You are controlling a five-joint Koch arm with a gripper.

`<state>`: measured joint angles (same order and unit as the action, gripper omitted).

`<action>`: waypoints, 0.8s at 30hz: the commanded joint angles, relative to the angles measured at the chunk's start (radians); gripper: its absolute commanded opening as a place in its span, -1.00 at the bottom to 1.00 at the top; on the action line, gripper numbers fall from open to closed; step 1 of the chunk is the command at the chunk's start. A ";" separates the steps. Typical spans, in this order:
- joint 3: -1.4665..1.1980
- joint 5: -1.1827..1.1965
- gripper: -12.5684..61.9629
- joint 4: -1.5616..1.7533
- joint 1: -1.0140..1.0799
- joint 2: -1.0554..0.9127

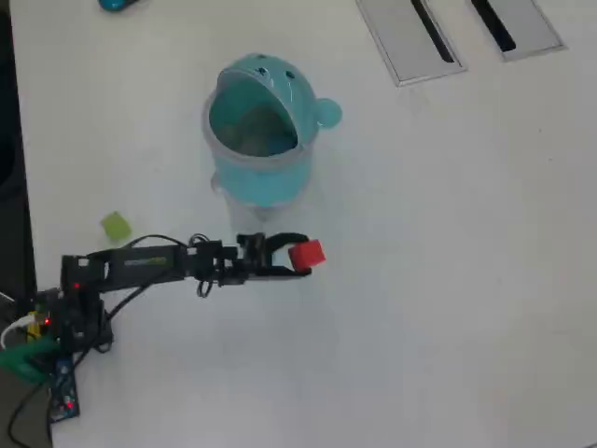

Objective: Grasp RGB lego blocks and put them in the bin one by one.

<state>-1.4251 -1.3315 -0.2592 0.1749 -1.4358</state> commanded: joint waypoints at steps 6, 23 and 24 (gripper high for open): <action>-0.204 -0.002 -0.35 0.172 -0.104 -0.298; -0.532 -0.011 -0.41 0.259 -0.451 -0.695; -0.534 -0.012 -0.41 0.262 -0.476 -0.698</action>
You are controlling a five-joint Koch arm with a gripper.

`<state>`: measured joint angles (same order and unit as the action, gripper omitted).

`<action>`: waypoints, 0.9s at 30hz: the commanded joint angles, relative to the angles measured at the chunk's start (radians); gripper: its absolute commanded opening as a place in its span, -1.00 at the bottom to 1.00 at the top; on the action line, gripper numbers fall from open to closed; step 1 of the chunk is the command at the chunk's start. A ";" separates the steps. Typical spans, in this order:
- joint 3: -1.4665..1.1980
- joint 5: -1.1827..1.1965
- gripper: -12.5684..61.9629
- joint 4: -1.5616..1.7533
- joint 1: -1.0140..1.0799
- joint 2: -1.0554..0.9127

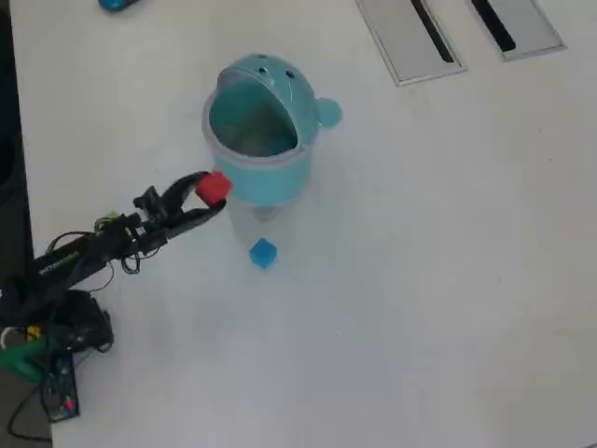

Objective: Grasp RGB lego blocks and put them in the bin one by one.

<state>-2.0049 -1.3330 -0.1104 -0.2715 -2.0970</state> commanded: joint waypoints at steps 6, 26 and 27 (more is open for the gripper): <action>0.052 -0.052 -0.41 0.183 -0.167 -0.023; 0.430 -0.178 -0.41 0.290 -0.376 0.426; 0.448 -0.179 -0.41 0.291 -0.374 0.454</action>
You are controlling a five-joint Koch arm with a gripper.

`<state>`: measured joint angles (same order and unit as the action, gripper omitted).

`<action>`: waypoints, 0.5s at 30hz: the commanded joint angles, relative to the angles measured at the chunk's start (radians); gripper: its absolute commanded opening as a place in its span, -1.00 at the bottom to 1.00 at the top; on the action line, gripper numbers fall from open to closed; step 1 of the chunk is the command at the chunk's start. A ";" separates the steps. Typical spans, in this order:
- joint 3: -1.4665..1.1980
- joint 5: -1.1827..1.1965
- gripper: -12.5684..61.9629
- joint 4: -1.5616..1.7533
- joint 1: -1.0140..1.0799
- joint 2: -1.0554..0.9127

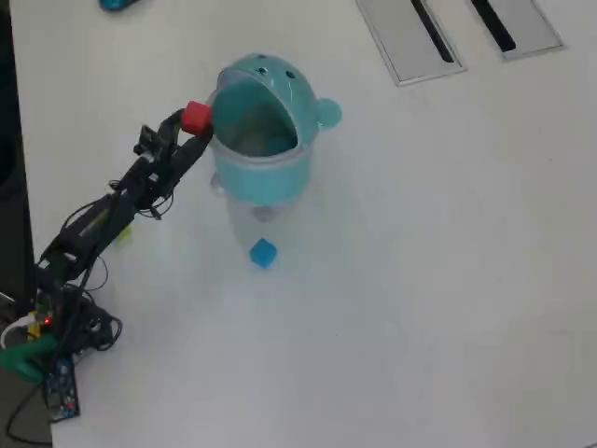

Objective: Grasp RGB lego blocks and put them in the bin one by one.

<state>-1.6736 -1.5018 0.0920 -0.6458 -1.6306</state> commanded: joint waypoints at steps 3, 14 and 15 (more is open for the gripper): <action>0.179 -0.009 -0.41 0.140 0.023 0.100; 0.347 -0.041 -0.06 0.169 0.092 0.304; 0.345 -0.060 0.00 0.169 0.097 0.310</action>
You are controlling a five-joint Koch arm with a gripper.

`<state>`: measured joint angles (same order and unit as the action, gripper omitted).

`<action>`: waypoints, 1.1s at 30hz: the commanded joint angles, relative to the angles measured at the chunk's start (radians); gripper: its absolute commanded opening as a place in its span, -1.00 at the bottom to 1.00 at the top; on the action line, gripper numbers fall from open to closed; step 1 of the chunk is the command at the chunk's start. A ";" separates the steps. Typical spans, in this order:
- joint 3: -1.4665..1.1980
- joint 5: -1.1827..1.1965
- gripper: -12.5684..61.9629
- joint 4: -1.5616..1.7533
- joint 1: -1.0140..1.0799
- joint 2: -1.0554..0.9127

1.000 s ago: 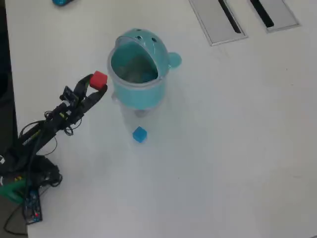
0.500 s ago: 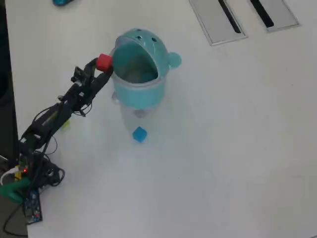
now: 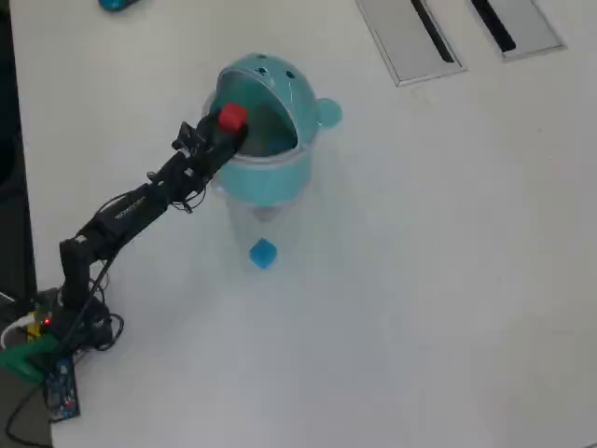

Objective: Grasp RGB lego blocks and put them in the bin one by one.

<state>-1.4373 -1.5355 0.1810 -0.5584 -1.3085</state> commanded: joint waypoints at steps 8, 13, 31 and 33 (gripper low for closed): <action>0.005 -0.155 0.14 0.089 0.014 -0.069; -0.121 -0.152 0.14 0.121 -0.003 -0.156; -0.526 -0.044 0.14 0.313 -0.153 -0.525; -0.560 -0.057 0.14 0.333 -0.187 -0.554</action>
<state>-2.0233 -1.5769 0.4065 -0.7179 -1.8132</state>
